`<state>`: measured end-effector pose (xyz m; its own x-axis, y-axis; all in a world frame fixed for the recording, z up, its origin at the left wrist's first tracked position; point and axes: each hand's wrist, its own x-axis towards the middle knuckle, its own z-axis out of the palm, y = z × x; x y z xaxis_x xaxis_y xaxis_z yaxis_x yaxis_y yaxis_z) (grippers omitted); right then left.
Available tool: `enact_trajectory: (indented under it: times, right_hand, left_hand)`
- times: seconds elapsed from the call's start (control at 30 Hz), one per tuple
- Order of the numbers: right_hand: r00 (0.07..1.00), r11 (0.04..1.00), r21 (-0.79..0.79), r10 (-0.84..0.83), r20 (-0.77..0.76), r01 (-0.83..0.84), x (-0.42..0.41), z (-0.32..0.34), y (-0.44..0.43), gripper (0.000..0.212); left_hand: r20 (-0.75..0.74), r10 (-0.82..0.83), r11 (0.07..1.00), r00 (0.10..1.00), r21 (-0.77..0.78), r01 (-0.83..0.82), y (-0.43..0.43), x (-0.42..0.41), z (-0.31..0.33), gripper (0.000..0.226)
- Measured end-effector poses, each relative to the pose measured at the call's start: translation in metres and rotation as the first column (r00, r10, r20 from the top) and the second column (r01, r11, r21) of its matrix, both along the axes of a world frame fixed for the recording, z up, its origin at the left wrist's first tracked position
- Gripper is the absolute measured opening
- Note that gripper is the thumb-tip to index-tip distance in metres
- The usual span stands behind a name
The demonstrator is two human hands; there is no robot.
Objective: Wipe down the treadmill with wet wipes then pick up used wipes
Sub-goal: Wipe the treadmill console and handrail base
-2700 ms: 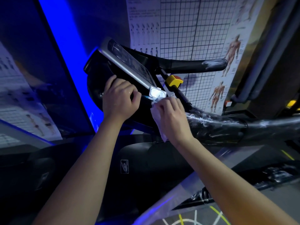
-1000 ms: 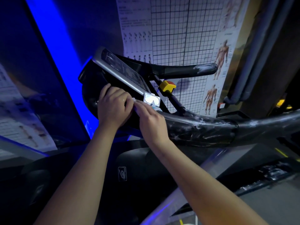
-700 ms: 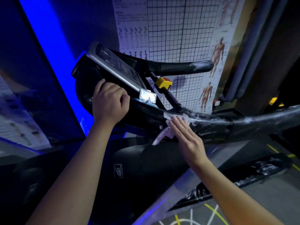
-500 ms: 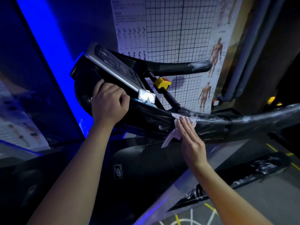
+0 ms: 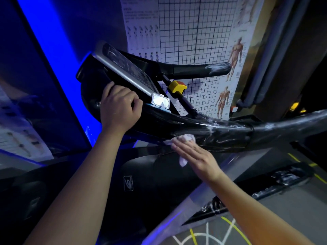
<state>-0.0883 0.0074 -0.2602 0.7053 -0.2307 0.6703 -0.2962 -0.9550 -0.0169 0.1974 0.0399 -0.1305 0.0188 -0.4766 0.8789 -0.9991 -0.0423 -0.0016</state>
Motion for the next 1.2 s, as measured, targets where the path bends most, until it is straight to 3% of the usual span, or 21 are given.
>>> enact_trajectory:
  times: [0.17, 0.27, 0.5, 0.63, 0.73, 0.9, 1.03, 1.2]
  right_hand:
    - [0.958, 0.98, 0.119, -0.18, 0.221, 0.156, -0.028, 0.0, -0.017, 0.05]
    - [0.918, 0.98, 0.135, -0.184, 0.351, 0.145, 0.006, 0.016, -0.008, 0.04]
    - [0.986, 0.992, 0.049, 0.112, 0.125, -0.119, 0.059, 0.023, 0.014, 0.051]
    - [0.998, 0.999, -0.021, 0.041, -0.053, -0.042, 0.004, -0.003, 0.003, 0.04]
    - [0.997, 0.998, 0.011, -0.068, -0.028, 0.068, -0.029, -0.006, -0.006, 0.041]
    - [0.971, 0.989, 0.093, -0.135, 0.199, 0.119, -0.017, 0.013, -0.009, 0.047]
    - [0.967, 0.995, 0.101, -0.021, 0.255, -0.006, 0.026, 0.038, -0.002, 0.044]
    - [0.977, 0.987, 0.086, 0.121, 0.173, -0.137, 0.062, 0.043, 0.013, 0.039]
  left_hand:
    - [-0.014, 0.001, 1.0, 1.0, -0.005, -0.001, 0.0, 0.0, 0.001, 0.025]
    - [-0.012, -0.007, 1.0, 1.0, -0.005, 0.007, 0.0, -0.001, 0.001, 0.025]
    - [0.004, -0.004, 1.0, 1.0, 0.024, 0.004, 0.002, 0.0, 0.003, 0.026]
    - [-0.002, -0.008, 1.0, 1.0, 0.017, 0.008, 0.001, 0.0, 0.002, 0.026]
    - [-0.006, -0.005, 1.0, 1.0, 0.004, 0.005, 0.001, 0.0, 0.001, 0.025]
    - [-0.007, -0.004, 1.0, 1.0, -0.004, 0.004, 0.0, 0.0, 0.001, 0.026]
    - [-0.012, -0.001, 1.0, 1.0, -0.008, 0.001, 0.0, -0.001, 0.002, 0.026]
    - [-0.006, -0.008, 1.0, 1.0, -0.006, 0.007, 0.001, 0.0, 0.002, 0.026]
